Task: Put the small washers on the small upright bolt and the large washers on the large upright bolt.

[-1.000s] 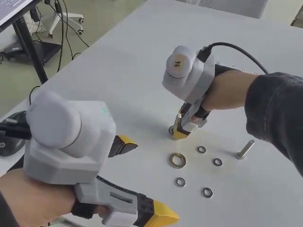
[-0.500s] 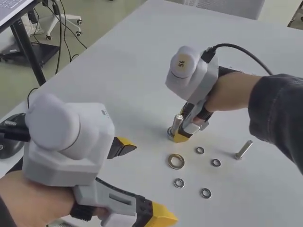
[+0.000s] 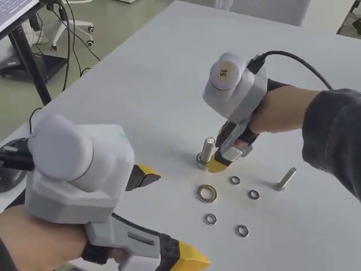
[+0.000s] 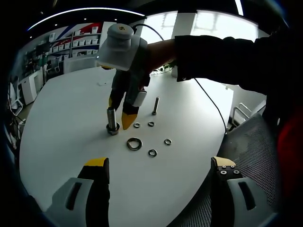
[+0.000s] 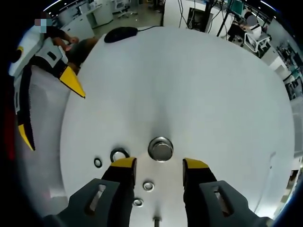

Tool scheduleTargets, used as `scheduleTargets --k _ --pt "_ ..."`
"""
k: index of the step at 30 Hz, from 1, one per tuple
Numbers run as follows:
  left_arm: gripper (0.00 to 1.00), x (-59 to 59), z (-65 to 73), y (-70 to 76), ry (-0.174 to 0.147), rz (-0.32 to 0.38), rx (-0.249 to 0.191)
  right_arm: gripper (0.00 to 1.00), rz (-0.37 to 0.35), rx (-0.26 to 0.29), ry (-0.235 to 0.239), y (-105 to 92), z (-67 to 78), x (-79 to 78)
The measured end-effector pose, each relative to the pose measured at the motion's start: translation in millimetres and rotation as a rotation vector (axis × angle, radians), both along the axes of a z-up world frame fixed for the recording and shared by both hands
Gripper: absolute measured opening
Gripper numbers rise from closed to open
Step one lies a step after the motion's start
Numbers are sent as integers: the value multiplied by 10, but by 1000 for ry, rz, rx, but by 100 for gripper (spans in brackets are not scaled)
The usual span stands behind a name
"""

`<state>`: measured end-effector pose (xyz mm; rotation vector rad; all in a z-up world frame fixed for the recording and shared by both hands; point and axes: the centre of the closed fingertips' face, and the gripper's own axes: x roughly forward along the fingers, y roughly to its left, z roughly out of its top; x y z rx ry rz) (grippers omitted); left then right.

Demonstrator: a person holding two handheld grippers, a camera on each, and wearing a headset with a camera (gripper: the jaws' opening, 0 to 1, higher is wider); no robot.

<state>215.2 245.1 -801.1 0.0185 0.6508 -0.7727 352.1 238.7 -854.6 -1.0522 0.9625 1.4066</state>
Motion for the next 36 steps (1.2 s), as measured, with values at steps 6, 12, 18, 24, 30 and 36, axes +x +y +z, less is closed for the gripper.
scheduleTargets --k 6,12,18,24,30,36 --pt "88 7 5 -2 -2 -1 3 41 -5 3 0 -38 30 -21" --pt "88 11 8 -8 -3 -4 6 41 -14 3 1 -108 39 -53" --pt "88 19 13 -9 -6 -4 8 41 -19 2 0 -148 36 -71" --pt "88 19 13 -13 -6 -5 11 42 -25 6 2 -184 48 -105" --pt "88 12 1 -17 -5 -9 16 42 -28 5 4 -222 36 -167" --pt "88 13 -3 -14 -5 -9 16 42 -27 9 4 -226 30 -238"
